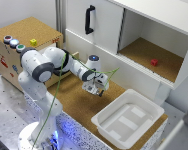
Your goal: Push the purple block to the left
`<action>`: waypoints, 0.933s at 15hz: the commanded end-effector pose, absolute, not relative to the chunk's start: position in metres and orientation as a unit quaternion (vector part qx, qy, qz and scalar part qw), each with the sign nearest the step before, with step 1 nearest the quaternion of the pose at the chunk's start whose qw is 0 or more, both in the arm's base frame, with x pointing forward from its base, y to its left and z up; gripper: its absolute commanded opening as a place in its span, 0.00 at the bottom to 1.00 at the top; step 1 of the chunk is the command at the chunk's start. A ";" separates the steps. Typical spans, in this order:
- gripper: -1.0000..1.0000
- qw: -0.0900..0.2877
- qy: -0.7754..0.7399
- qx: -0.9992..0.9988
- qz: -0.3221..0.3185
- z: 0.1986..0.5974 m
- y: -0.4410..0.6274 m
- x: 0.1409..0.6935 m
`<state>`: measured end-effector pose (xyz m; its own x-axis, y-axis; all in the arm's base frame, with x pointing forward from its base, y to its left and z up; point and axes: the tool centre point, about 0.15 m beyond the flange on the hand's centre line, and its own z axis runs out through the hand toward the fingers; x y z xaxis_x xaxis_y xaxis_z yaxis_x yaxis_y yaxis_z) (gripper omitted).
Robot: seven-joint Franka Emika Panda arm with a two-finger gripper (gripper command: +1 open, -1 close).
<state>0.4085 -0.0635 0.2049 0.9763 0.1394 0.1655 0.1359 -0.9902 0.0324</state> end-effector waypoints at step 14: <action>0.00 -0.040 0.040 0.996 0.075 0.295 -0.028 0.407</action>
